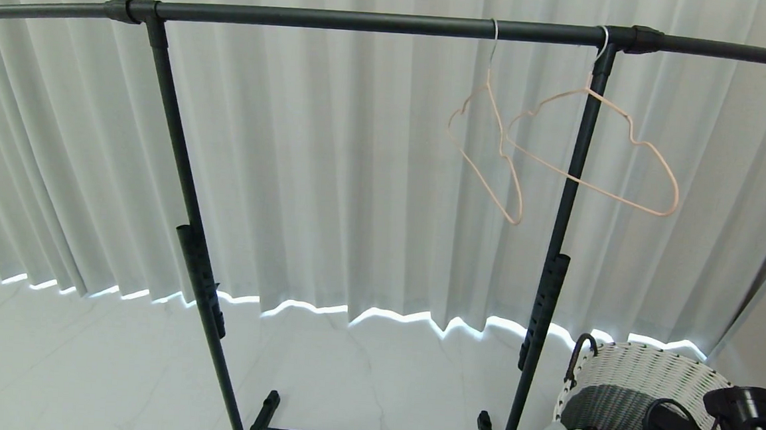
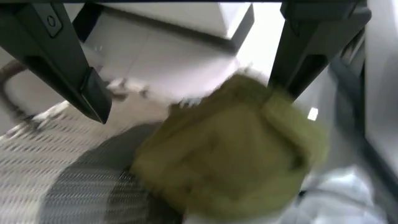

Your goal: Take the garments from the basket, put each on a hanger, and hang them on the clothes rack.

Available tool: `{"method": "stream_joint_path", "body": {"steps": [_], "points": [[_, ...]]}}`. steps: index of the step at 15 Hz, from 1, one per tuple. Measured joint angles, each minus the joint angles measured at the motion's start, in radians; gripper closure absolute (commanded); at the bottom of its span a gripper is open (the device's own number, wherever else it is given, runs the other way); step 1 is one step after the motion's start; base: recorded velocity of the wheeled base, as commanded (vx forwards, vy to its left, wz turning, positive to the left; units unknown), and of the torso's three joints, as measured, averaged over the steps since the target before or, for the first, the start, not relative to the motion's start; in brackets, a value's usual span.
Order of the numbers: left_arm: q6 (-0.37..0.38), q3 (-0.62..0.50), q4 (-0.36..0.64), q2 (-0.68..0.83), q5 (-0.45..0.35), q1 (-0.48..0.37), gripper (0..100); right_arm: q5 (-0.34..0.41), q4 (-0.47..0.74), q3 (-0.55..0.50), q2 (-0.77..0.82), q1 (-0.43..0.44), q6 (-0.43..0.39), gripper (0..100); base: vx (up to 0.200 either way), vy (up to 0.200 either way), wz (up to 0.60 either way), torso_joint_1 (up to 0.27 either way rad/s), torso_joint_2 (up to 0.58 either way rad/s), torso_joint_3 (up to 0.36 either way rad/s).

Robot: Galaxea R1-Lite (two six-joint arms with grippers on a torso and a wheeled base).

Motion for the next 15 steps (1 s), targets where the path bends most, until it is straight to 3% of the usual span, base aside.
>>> {"method": "stream_joint_path", "body": {"steps": [3,4,9,15], "points": [[0.0,0.0,0.0,0.0,0.0,0.0,0,0.002,-0.034,0.009,0.024,-0.001,0.001,0,0.0,0.0,0.0,0.0,0.0,0.0],[0.0,0.0,0.0,0.0,0.0,0.0,0,0.002,-0.036,0.011,0.027,-0.001,0.001,100,0.0,0.0,0.0,0.0,0.0,0.0],[0.0,0.0,0.0,0.0,0.0,0.0,0,0.0,-0.036,0.042,-0.015,0.003,0.0,100,0.0,0.0,0.0,0.0,0.0,0.0],[0.002,0.0,0.0,0.0,0.0,0.0,0,-0.013,0.014,0.111,-0.292,0.046,-0.005,100,-0.033,0.0,0.0,0.0,0.0,0.0]]}}
